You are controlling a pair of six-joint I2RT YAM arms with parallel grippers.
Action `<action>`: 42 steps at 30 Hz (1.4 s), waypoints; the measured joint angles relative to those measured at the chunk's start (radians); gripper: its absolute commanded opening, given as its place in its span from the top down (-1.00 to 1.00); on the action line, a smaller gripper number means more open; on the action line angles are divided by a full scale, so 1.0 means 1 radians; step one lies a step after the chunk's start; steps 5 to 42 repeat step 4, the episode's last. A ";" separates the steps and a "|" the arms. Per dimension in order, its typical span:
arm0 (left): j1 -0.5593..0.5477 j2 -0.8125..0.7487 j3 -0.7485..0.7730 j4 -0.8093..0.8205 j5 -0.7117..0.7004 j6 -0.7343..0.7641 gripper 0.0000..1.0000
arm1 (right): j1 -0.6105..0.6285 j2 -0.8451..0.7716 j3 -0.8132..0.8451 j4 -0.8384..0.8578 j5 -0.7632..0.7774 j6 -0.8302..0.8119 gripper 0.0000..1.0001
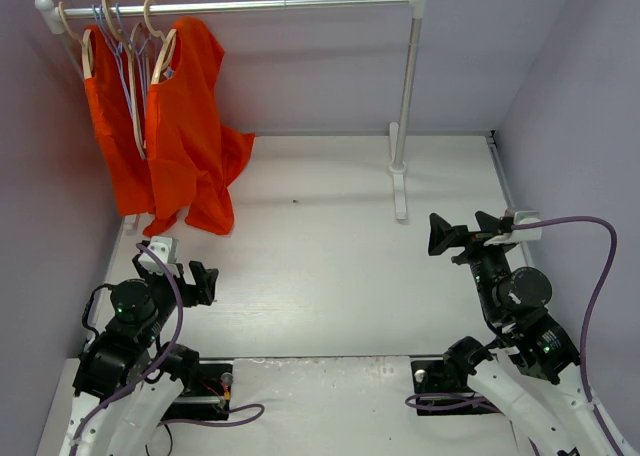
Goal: Place the t-shirt on the hanger
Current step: Reset both arms
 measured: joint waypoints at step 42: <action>0.000 0.000 0.000 0.005 0.000 0.000 -0.55 | 0.000 0.000 0.000 0.000 0.002 0.000 -1.00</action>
